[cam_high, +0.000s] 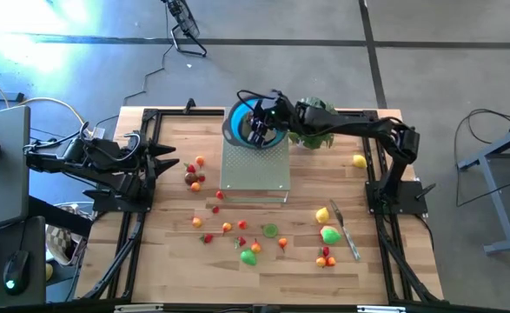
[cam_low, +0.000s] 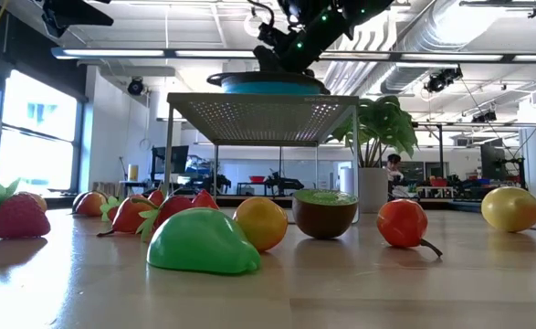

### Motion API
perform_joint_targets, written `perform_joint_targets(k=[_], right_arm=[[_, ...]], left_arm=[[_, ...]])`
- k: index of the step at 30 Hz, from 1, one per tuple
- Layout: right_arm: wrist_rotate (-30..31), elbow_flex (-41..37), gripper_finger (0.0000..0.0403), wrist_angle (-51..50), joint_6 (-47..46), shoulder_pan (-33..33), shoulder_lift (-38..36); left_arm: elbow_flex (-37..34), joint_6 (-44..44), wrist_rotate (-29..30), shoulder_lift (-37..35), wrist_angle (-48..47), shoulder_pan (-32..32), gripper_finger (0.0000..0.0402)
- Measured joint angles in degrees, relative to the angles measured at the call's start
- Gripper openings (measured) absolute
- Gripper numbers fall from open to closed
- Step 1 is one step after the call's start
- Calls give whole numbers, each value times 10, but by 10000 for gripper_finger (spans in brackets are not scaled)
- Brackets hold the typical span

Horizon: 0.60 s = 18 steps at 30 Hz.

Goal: Pick & Place Fruit
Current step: Put the red strawberry in the blue bowl on the shelf

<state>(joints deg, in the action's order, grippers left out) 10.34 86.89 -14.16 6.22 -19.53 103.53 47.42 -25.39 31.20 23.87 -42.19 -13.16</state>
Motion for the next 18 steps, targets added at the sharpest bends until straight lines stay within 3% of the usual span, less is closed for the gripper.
perform_joint_targets(k=[18], right_arm=[[-4, 0, 147, 6, -3, 8, 0]], left_arm=[[0, -1, -2, 0, 0, 0, 205]])
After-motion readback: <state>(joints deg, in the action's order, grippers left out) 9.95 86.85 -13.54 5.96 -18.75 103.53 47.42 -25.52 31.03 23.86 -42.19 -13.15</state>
